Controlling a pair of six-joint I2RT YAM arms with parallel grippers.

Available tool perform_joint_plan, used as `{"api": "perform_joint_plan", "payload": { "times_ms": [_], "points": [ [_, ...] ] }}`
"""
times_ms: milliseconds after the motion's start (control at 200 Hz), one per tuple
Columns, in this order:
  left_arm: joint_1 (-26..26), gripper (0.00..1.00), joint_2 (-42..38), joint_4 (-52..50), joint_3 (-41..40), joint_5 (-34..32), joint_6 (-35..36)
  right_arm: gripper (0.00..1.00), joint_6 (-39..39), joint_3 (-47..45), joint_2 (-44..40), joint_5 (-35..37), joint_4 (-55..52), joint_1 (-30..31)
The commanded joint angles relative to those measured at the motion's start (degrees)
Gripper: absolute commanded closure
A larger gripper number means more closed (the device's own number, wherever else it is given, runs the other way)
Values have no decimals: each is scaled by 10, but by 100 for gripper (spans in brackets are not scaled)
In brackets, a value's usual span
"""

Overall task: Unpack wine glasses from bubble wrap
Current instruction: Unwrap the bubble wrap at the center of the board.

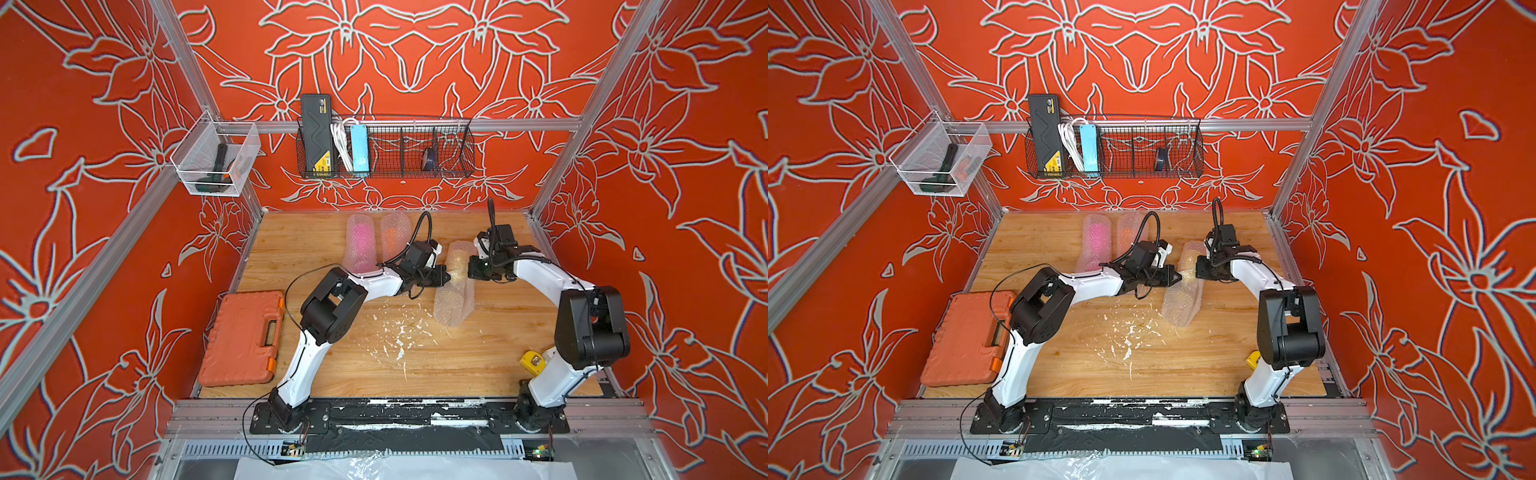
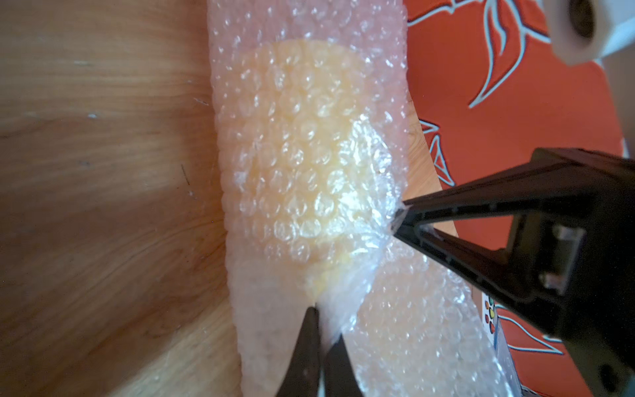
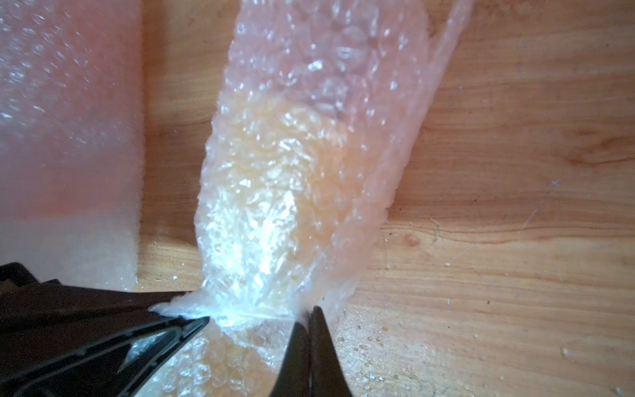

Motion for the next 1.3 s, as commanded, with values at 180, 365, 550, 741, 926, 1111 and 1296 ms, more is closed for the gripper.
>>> {"api": "perform_joint_plan", "payload": {
  "times_ms": [180, 365, 550, 741, 926, 1111, 1296],
  "points": [
    [23, 100, -31, -8, -30, -13, 2, 100, 4, -13, -18, 35, -1, -26],
    [25, 100, -43, -6, -36, -16, 3, 100, 8, -22, -26, 31, 5, -34],
    [26, 100, -50, 2, -44, -7, -5, 100, 12, -27, -25, 25, 9, -38],
    [26, 98, -66, 13, -63, -8, -6, 100, 17, -37, -28, 24, 15, -52],
    [26, 82, -68, 16, -65, 6, -9, 100, 20, -38, -33, 31, 11, -67],
    [26, 78, -68, 22, -66, 14, -12, 100, 24, -39, -34, 29, 4, -91],
    [23, 76, -68, 24, -49, 26, -15, 100, 19, -34, -41, 40, -8, -125]
  ]
}}
